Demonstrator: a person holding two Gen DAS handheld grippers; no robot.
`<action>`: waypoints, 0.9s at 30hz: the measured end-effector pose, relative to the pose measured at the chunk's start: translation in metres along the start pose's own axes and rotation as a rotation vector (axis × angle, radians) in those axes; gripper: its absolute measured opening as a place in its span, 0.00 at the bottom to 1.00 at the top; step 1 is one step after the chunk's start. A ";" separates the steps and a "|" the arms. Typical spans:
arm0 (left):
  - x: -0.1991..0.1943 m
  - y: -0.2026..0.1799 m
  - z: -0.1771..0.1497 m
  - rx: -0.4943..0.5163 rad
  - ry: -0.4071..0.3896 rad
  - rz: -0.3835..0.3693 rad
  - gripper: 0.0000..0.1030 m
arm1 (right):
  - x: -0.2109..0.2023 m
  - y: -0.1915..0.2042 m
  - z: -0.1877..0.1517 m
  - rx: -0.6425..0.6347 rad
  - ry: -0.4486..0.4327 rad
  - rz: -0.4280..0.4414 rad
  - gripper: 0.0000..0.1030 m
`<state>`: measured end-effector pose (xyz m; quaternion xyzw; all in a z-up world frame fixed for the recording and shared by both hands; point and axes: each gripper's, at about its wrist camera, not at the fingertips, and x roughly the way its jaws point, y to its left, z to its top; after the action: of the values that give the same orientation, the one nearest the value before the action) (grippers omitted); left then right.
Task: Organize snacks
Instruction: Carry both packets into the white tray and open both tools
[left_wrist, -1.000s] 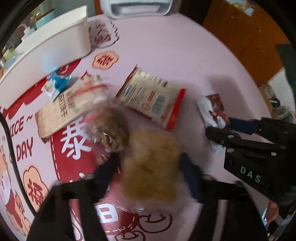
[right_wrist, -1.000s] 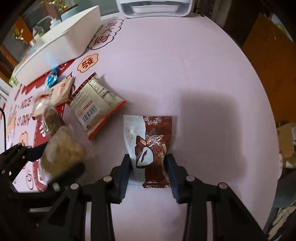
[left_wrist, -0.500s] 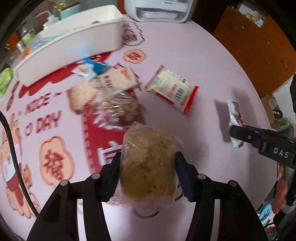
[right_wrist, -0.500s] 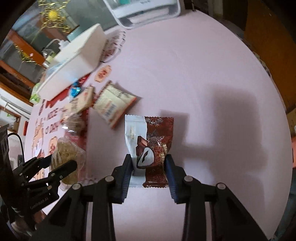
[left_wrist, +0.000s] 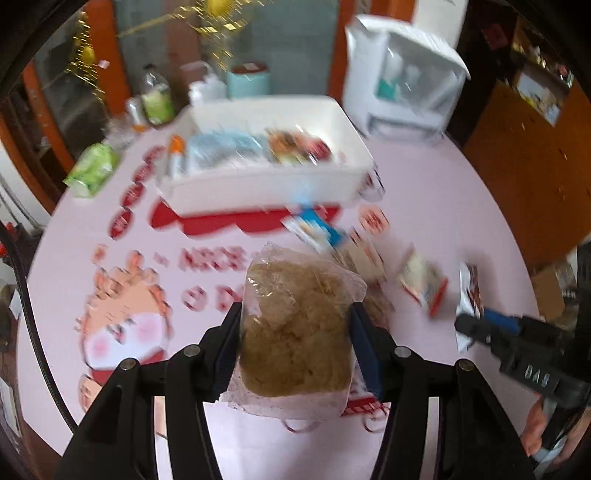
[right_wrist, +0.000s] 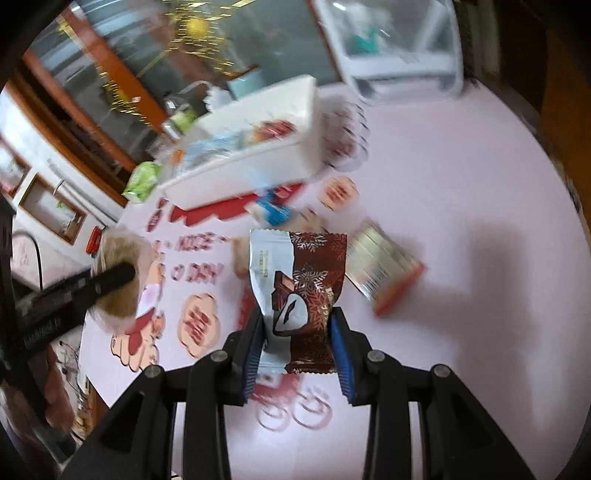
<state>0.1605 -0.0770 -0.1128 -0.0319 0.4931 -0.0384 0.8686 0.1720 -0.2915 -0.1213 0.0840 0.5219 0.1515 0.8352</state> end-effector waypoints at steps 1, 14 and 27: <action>-0.008 0.009 0.012 -0.005 -0.021 0.010 0.53 | -0.001 0.008 0.006 -0.020 -0.015 -0.010 0.34; -0.038 0.065 0.142 0.039 -0.219 0.015 0.53 | -0.023 0.072 0.131 -0.146 -0.247 -0.160 0.34; 0.022 0.055 0.227 0.067 -0.239 0.001 0.54 | 0.019 0.091 0.236 -0.105 -0.330 -0.242 0.35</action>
<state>0.3691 -0.0208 -0.0208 -0.0071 0.3845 -0.0503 0.9217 0.3760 -0.1953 -0.0061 0.0005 0.3758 0.0612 0.9247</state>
